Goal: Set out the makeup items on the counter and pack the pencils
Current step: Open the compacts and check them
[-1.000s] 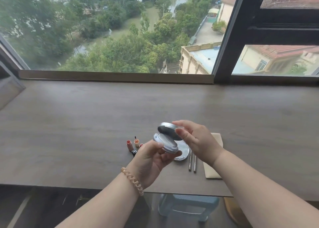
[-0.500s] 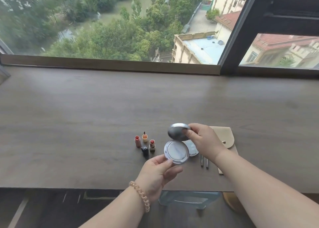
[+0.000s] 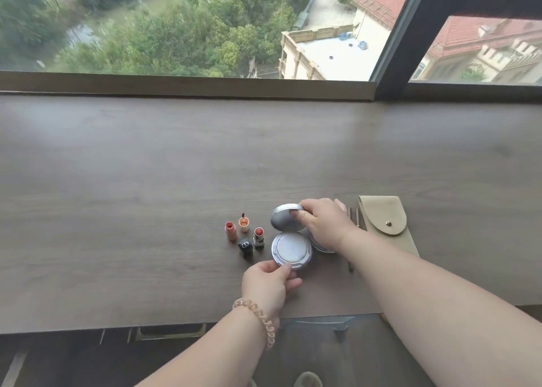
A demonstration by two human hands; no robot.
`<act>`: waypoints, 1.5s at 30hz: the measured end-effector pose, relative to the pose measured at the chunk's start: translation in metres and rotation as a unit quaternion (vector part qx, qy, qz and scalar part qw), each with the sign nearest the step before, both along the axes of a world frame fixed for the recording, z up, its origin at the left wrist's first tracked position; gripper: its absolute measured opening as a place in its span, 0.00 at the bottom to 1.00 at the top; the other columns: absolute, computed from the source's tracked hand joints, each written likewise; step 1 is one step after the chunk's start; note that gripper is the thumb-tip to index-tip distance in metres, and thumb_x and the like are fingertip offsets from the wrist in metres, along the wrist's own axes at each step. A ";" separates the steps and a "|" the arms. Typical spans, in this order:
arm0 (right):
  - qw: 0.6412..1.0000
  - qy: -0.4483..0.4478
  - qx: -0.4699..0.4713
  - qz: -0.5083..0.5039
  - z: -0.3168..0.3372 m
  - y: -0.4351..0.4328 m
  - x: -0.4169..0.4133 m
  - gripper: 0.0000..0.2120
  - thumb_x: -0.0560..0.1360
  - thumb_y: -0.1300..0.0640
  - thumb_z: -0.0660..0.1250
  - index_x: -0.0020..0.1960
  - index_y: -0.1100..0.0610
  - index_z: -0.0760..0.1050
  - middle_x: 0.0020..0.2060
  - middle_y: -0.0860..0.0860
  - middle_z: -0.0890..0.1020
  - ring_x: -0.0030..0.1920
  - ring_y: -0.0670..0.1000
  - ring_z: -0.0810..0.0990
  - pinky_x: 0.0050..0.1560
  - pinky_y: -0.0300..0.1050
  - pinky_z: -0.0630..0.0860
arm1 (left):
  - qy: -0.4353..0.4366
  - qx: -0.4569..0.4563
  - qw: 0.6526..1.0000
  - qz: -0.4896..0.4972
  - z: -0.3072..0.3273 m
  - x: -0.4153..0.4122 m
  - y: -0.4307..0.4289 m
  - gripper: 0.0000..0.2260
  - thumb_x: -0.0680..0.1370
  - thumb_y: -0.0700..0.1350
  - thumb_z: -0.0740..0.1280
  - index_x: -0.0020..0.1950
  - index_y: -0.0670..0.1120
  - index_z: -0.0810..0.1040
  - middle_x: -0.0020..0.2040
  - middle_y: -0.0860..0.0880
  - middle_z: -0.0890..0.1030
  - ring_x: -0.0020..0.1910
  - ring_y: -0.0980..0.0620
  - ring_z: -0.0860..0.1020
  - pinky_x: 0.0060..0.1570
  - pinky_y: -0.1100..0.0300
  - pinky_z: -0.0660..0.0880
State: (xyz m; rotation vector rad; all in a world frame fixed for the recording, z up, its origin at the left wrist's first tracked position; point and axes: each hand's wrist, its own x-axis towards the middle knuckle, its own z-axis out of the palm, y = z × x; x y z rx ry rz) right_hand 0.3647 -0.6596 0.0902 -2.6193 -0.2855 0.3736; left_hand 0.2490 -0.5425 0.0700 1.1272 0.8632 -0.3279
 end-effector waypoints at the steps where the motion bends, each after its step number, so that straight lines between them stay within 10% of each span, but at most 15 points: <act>1: 1.000 -0.007 -0.015 0.003 -0.002 0.001 0.002 0.20 0.78 0.44 0.57 0.31 0.53 0.65 0.27 0.47 0.72 0.36 0.49 0.70 0.60 0.52 0.59 | 0.005 0.003 1.000 0.004 -0.001 0.001 -0.001 0.03 0.76 0.37 0.67 0.49 0.39 0.76 0.39 0.42 0.82 0.29 0.51 0.81 0.41 0.58 0.79; 10: 1.000 -0.001 -0.014 -0.021 -0.014 0.005 0.009 0.20 0.78 0.43 0.56 0.31 0.52 0.65 0.28 0.46 0.72 0.42 0.52 0.71 0.63 0.55 0.60 | 0.034 0.024 0.999 0.023 -0.007 0.007 -0.004 0.04 0.75 0.38 0.68 0.47 0.41 0.74 0.36 0.43 0.81 0.25 0.53 0.81 0.47 0.52 0.78; 13: 1.000 0.012 -0.003 -0.020 -0.009 -0.001 0.004 0.11 0.75 0.40 0.61 0.48 0.46 0.75 0.43 0.46 0.78 0.57 0.53 0.72 0.63 0.53 0.60 | 0.040 0.027 0.998 0.029 -0.010 0.008 -0.004 0.05 0.75 0.38 0.68 0.48 0.40 0.74 0.36 0.43 0.81 0.24 0.53 0.81 0.44 0.53 0.78; 16: 0.999 0.022 -0.001 -0.031 -0.004 -0.015 0.000 0.27 0.70 0.36 0.65 0.66 0.45 0.68 0.64 0.47 0.73 0.68 0.52 0.64 0.66 0.52 0.59 | 0.040 0.036 0.998 0.030 -0.013 0.008 -0.004 0.05 0.74 0.38 0.69 0.47 0.41 0.73 0.35 0.43 0.82 0.24 0.52 0.81 0.46 0.51 0.79; 23: 0.994 0.030 -0.104 0.017 -0.004 -0.064 -0.025 0.43 0.62 0.38 0.73 0.72 0.43 0.58 0.71 0.44 0.65 0.72 0.49 0.59 0.69 0.49 0.53 | 0.042 0.101 0.994 0.016 -0.017 0.008 -0.007 0.12 0.70 0.44 0.72 0.47 0.39 0.74 0.31 0.44 0.83 0.29 0.47 0.83 0.48 0.44 0.80; 31: 0.996 -0.007 -0.078 0.048 -0.008 -0.063 -0.020 0.42 0.61 0.45 0.72 0.71 0.44 0.59 0.64 0.44 0.71 0.68 0.48 0.64 0.70 0.48 0.54 | -0.019 0.099 0.994 0.040 0.005 -0.001 -0.026 0.08 0.71 0.44 0.72 0.41 0.42 0.75 0.31 0.46 0.78 0.22 0.54 0.74 0.24 0.62 0.73; 35: 0.992 0.050 0.117 0.002 0.005 -0.082 -0.023 0.40 0.57 0.46 0.77 0.67 0.44 0.67 0.57 0.42 0.75 0.61 0.44 0.72 0.62 0.42 0.68 | -0.072 0.078 0.993 0.046 0.026 -0.003 -0.051 0.05 0.72 0.36 0.68 0.46 0.43 0.76 0.36 0.46 0.76 0.27 0.53 0.73 0.30 0.61 0.72; 39: 0.929 0.165 0.332 -0.025 0.039 -0.124 -0.026 0.34 0.55 0.50 0.80 0.60 0.45 0.74 0.54 0.45 0.79 0.54 0.40 0.78 0.51 0.33 0.73 | -0.142 0.000 0.990 0.007 0.050 -0.001 -0.088 0.23 0.71 0.36 0.71 0.63 0.50 0.70 0.54 0.46 0.77 0.50 0.52 0.78 0.47 0.55 0.75; 45: 0.898 0.215 0.380 0.054 0.093 -0.172 -0.025 0.20 0.67 0.62 0.76 0.57 0.54 0.78 0.53 0.55 0.83 0.51 0.49 0.82 0.47 0.40 0.78 | -0.251 -0.146 0.957 -0.001 0.097 0.008 -0.135 0.32 0.66 0.40 0.73 0.68 0.52 0.66 0.63 0.40 0.77 0.54 0.43 0.80 0.49 0.51 0.77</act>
